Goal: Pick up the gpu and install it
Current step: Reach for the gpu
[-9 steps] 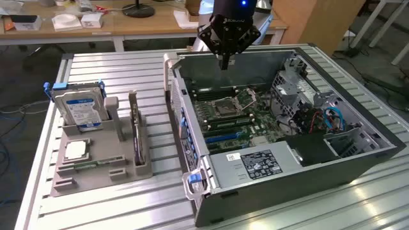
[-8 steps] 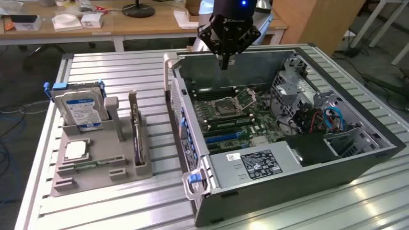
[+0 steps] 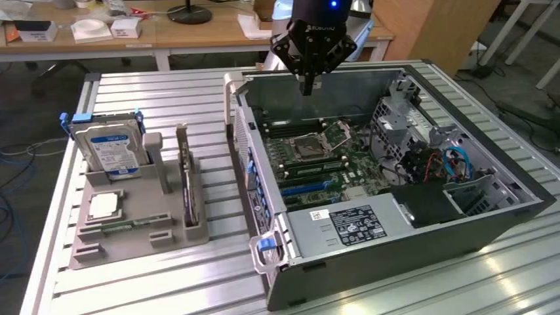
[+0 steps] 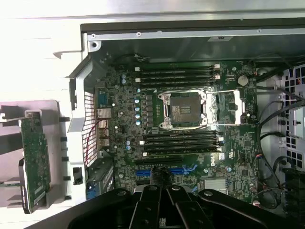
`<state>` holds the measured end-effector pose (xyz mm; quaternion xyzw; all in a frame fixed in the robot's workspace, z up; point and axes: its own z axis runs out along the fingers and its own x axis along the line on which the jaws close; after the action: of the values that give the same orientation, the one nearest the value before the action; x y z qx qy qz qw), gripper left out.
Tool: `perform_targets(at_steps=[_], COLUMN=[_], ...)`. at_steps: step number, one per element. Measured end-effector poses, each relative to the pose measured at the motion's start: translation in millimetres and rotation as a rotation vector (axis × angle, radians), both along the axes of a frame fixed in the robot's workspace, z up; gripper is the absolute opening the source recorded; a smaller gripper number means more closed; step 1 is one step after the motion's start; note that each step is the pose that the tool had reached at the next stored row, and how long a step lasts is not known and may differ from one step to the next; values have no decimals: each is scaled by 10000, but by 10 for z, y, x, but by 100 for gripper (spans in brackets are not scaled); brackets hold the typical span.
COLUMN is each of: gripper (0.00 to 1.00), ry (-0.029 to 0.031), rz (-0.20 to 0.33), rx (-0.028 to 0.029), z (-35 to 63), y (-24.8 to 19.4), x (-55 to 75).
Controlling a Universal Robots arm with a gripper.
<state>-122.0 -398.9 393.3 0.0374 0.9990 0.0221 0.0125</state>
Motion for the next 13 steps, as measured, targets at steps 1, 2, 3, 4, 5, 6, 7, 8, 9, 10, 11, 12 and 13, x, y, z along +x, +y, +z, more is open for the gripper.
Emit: perform_targets(at_steps=[1,2,3,4,5,6,7,8,9,10,11,12,13], gripper=[10,10,10,10,10,10,10,10,10,10,10,10,10], ry=[0,0,0,0,0,1,1,0,0,1,-1,0,0], rz=[-1,0,-2,-1,0,-1,-1,-1,0,-1,-1,0,0], rx=[0,0,0,0,1,0,-1,0,0,0,1,1,0], z=[0,0,0,0,0,0,1,0,0,0,0,0,0], y=[0,0,0,0,0,0,-1,0,0,0,0,0,0], x=[-2,-3,-7,-9,-11,-18,-29,-39,-52,-67,-72,-73,-78])
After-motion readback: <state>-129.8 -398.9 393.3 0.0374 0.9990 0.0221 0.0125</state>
